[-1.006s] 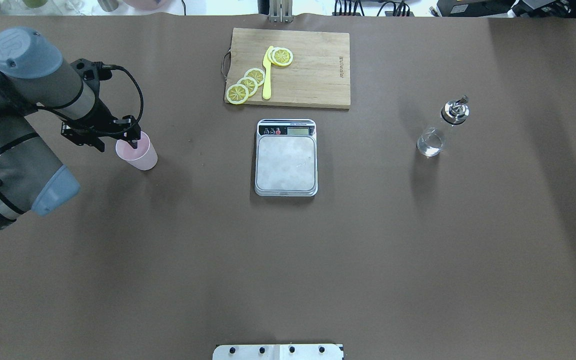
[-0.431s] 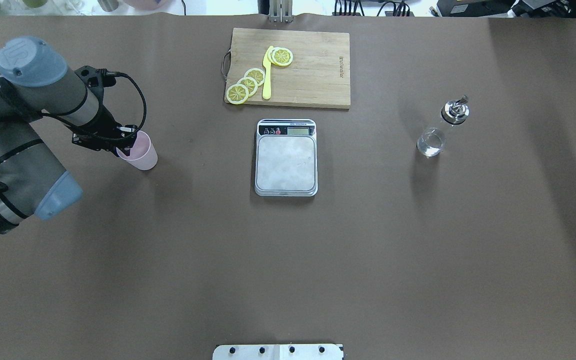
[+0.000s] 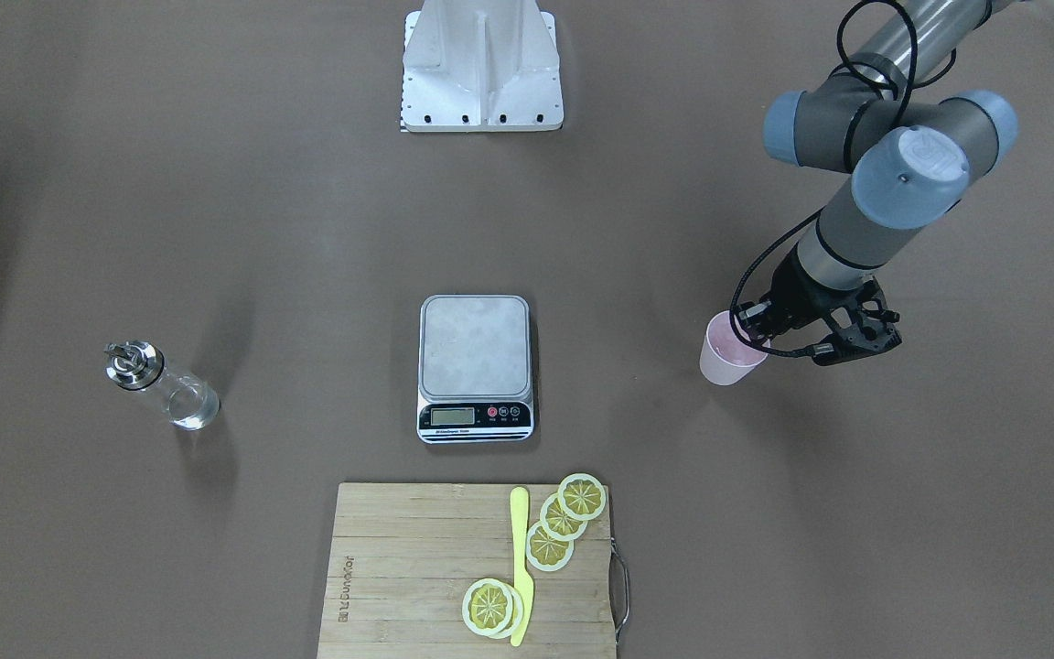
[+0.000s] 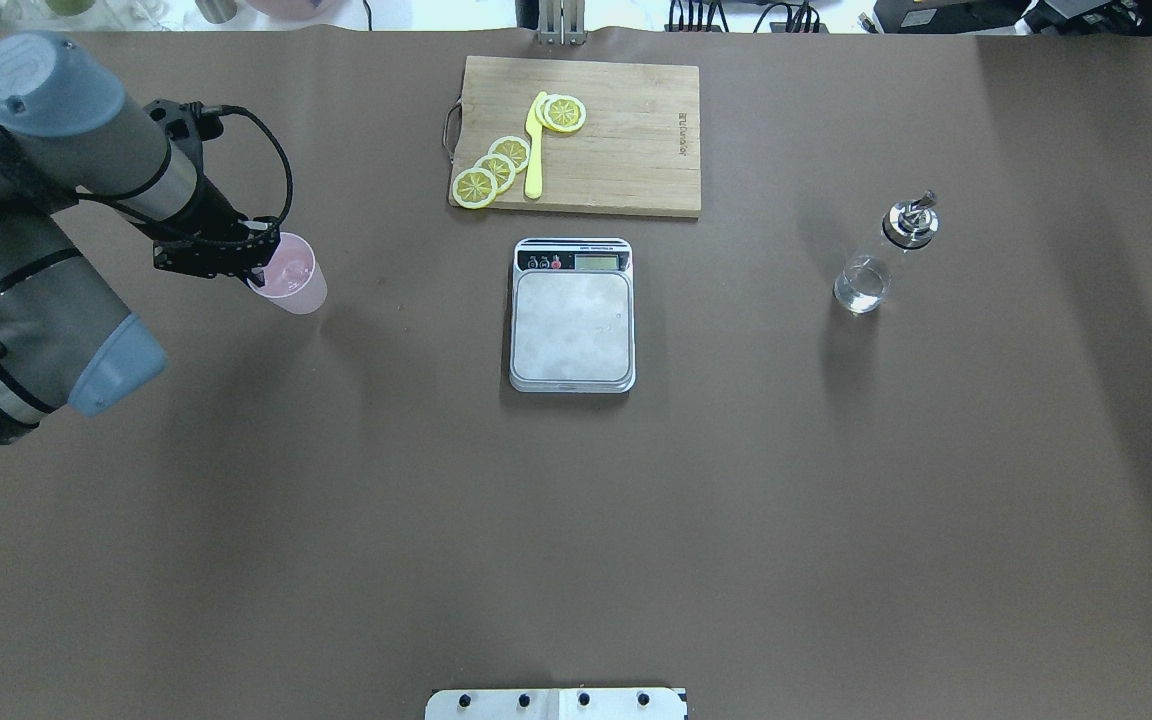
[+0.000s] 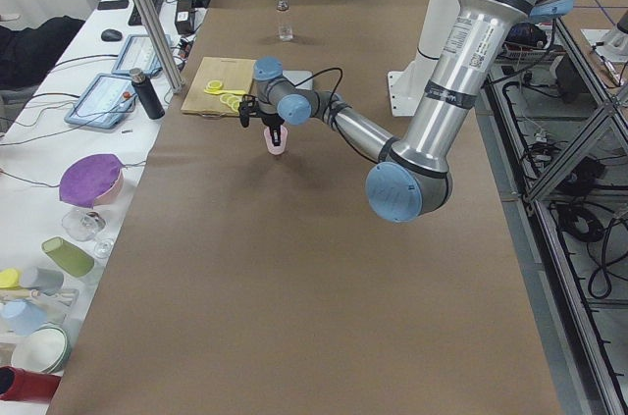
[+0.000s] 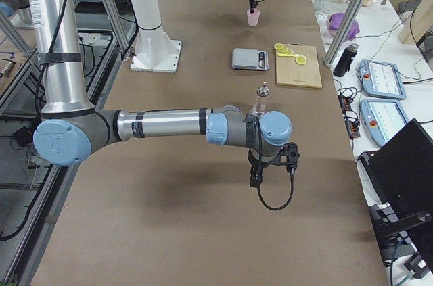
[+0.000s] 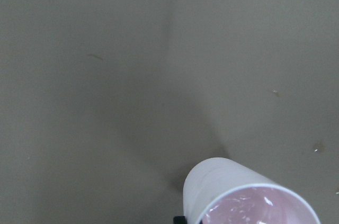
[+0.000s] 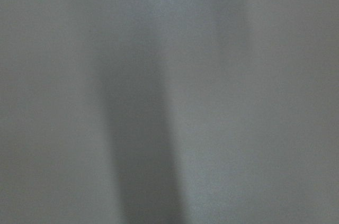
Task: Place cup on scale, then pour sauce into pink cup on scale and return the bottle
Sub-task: 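Carry the pink cup with the left gripper onto the scale, then release the cup and lift the left gripper while the right reaches for the bottle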
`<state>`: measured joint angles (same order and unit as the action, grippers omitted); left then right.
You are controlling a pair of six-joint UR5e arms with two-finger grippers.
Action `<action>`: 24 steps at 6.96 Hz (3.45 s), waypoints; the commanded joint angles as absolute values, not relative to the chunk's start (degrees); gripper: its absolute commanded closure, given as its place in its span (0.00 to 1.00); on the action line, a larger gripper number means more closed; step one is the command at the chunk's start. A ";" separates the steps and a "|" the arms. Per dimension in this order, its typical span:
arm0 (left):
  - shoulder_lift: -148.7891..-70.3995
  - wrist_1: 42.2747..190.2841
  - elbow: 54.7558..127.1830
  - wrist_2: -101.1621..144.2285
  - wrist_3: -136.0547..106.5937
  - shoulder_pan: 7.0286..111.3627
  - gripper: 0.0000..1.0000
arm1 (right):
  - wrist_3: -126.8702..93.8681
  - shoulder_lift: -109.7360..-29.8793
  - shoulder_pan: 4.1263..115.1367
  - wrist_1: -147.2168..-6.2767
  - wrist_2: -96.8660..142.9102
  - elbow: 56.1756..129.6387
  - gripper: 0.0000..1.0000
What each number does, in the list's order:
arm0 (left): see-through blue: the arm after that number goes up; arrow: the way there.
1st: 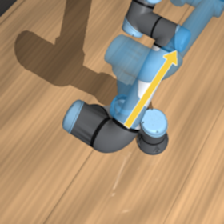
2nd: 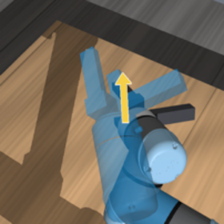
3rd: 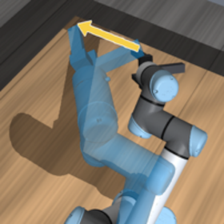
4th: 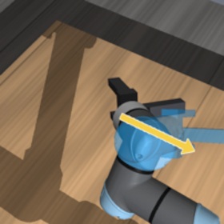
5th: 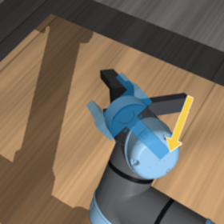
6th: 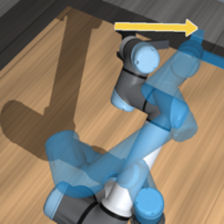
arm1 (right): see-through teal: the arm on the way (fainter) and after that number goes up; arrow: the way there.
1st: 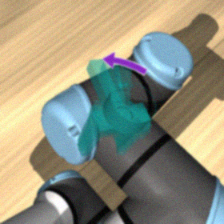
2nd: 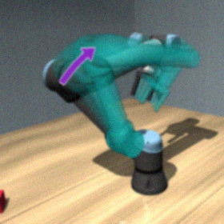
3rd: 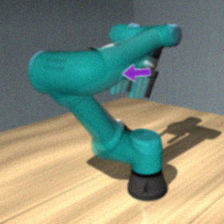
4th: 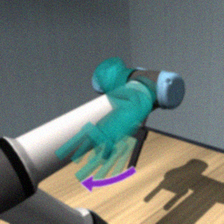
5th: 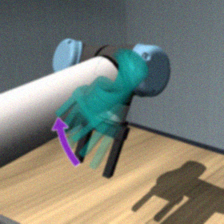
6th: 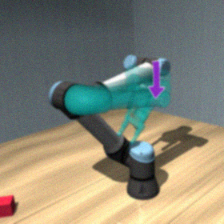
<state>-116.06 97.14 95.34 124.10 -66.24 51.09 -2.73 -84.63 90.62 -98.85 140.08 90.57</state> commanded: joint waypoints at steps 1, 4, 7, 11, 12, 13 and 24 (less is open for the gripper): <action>-126.67 86.01 97.73 126.12 -75.43 51.51 1.00 | -2.72 -84.55 90.62 -98.88 140.62 90.88 0.00; -141.09 86.04 89.44 120.01 -92.41 41.52 1.00 | -2.72 -84.38 90.62 -98.79 140.45 90.97 0.00; -144.40 94.29 78.60 116.11 -95.97 38.41 1.00 | -2.72 -84.03 90.44 -98.79 140.19 90.97 0.00; -144.23 94.22 78.66 115.93 -95.89 36.04 1.00 | -2.72 -84.02 90.44 -98.79 140.10 90.88 0.00; -143.88 94.22 78.66 115.93 -95.89 35.69 1.00 | -2.72 -84.02 90.44 -98.79 140.10 90.88 0.00; -143.88 94.22 78.49 115.84 -95.45 35.68 0.59 | -2.72 -83.94 90.44 -98.79 140.27 90.97 0.00; -123.15 87.10 99.84 116.72 -71.66 49.56 0.01 | -44.07 -94.69 58.32 -62.19 116.62 123.95 0.00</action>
